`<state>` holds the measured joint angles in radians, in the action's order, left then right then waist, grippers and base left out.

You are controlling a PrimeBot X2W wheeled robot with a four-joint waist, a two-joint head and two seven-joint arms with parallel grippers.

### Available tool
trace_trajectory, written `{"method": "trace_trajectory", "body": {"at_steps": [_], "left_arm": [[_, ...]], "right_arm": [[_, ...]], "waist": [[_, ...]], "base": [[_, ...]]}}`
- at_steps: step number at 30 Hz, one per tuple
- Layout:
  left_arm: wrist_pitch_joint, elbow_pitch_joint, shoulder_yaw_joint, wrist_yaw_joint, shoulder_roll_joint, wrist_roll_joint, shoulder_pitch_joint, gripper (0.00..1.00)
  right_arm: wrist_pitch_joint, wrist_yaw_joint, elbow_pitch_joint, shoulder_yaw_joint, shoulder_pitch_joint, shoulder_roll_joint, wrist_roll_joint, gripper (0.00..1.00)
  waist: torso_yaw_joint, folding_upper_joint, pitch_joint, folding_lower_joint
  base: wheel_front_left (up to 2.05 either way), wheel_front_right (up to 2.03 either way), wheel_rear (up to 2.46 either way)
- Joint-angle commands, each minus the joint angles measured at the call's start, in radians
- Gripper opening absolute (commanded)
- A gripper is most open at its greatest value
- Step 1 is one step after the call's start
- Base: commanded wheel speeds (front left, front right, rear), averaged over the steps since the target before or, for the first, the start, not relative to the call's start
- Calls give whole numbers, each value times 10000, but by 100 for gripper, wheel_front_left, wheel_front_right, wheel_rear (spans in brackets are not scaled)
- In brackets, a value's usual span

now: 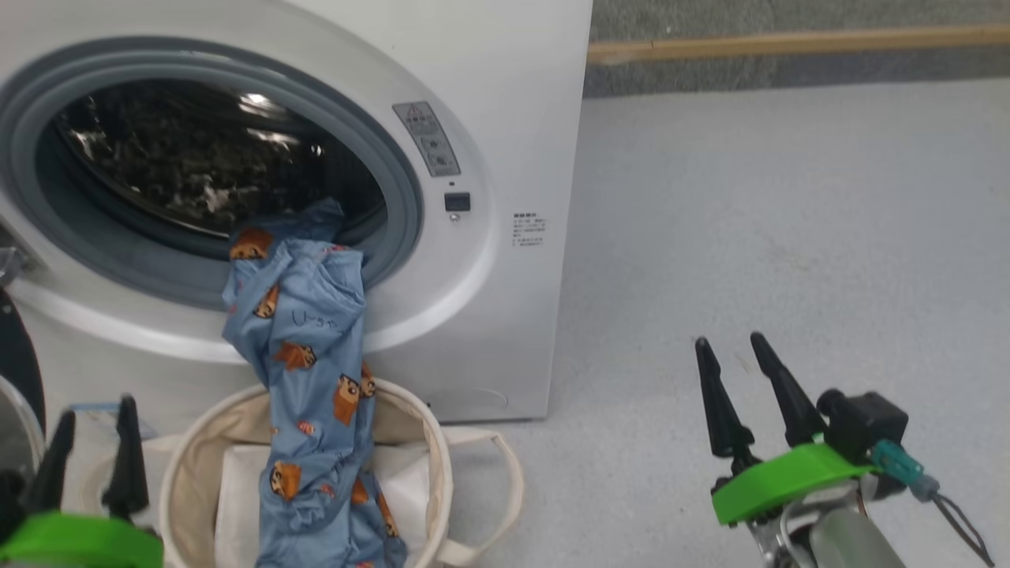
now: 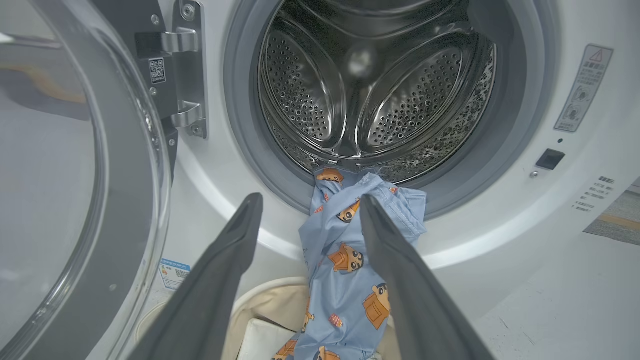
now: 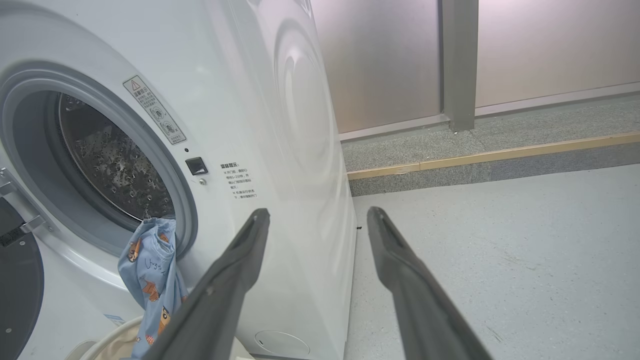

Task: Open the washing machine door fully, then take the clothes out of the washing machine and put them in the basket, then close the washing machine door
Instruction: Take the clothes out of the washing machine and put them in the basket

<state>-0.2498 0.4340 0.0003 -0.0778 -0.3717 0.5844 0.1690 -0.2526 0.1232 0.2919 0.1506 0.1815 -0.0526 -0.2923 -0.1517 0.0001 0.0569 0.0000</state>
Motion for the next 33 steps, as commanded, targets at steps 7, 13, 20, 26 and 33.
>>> {"method": "trace_trajectory", "body": {"at_steps": [7, 13, 20, 26, 33], "left_arm": [[-100, -1465, 524, 436, -234, -339, -898, 100], [9, -1966, 591, 712, -208, -321, -1513, 100], [206, -2259, 351, 753, -218, -410, -1626, 100], [232, -2193, 147, 810, -94, -475, -1621, 100], [155, -2200, 260, 870, -86, -389, -1604, 100]], "right_arm": [[-92, 75, -198, 306, -124, 24, -40, 100], [-92, 75, -244, 216, -163, 24, -31, 100], [-92, 75, -279, 118, -227, 24, 6, 100], [-92, 75, -298, 147, -220, 24, -8, 100], [-92, 75, -319, 131, -196, 24, 5, 100]], "waist": [[-31, -1, -364, 0], [-100, -1, -393, 0], [58, -1, -427, 0], [151, -1, -447, 0], [195, -1, -482, 0]], "base": [[0, 0, 0], [0, 0, 0], [0, 0, 0], [0, 0, 0], [0, 0, 0]]}}
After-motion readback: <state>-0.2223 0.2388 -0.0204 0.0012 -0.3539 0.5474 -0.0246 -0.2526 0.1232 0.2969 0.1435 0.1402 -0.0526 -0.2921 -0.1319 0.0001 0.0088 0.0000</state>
